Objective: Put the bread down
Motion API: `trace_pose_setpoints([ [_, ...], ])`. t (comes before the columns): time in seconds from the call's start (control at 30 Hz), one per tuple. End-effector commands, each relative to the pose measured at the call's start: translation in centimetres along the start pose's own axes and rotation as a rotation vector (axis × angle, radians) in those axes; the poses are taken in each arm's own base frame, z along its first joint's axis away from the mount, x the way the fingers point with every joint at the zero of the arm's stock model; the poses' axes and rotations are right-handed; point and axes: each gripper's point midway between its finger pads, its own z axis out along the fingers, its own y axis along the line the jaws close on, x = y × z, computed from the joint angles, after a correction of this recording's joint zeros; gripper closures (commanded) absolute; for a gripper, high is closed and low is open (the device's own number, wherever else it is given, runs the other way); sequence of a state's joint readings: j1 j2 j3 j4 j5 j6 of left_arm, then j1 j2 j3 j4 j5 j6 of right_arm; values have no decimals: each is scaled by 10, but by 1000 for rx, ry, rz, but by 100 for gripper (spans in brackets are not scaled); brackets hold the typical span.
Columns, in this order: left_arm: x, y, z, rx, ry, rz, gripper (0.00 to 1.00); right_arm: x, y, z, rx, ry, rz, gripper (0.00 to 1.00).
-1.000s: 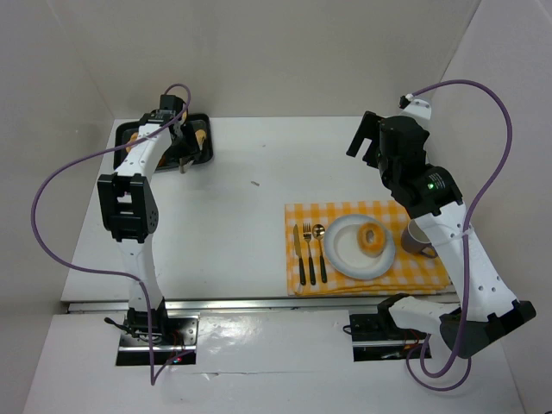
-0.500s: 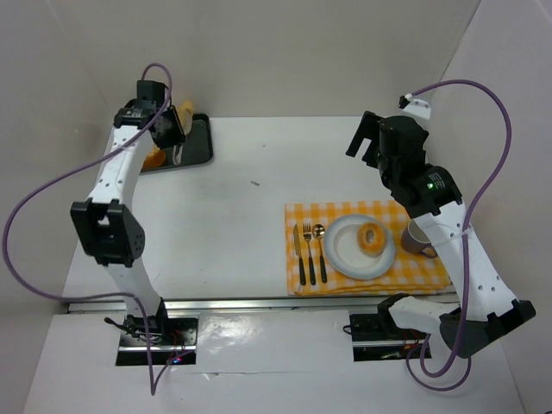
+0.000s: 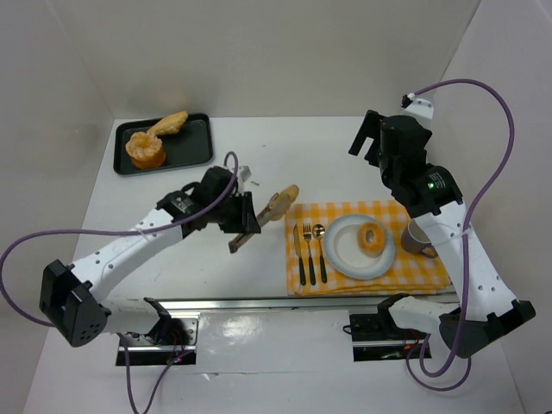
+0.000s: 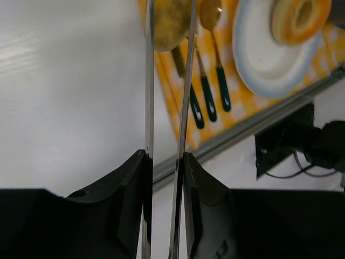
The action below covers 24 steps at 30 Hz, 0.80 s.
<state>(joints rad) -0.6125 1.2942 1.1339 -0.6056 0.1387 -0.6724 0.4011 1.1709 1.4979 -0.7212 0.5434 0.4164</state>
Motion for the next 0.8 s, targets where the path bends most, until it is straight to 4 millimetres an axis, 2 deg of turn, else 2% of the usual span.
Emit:
trace_pose_setpoints([
  [0.0,-8,-80,-23,251,-138,-65,79,-34,-4,-12,7,-98,29,1],
  [0.03,-4,-90,-24,269,-138,-67,79,-34,-4,-12,7,-98,29,1],
  [0.1,14,-111,-14,298,-92,-45,79,-32,1,-13,-23,-85,36,1],
  [0.2,27,-138,1,308,-50,-12,79,-30,6,-13,-45,-75,45,1],
  [0.3,31,-152,15,297,-55,12,78,-32,5,-16,-48,-82,49,1],
  [0.33,32,-149,28,268,-45,11,78,-30,4,-16,-45,-75,54,1],
  [0.4,29,-154,34,275,-49,0,78,-33,3,-20,-49,-83,59,1],
  [0.43,31,-150,44,249,-39,0,76,-31,2,-20,-46,-76,55,1],
  [0.63,49,-172,59,316,26,3,66,-30,-2,-20,-29,-74,41,1],
  [0.7,52,-172,69,300,50,4,62,-30,-2,-20,-29,-74,41,1],
  [0.77,64,-181,64,332,86,22,53,-32,-1,-19,-32,-81,45,1],
])
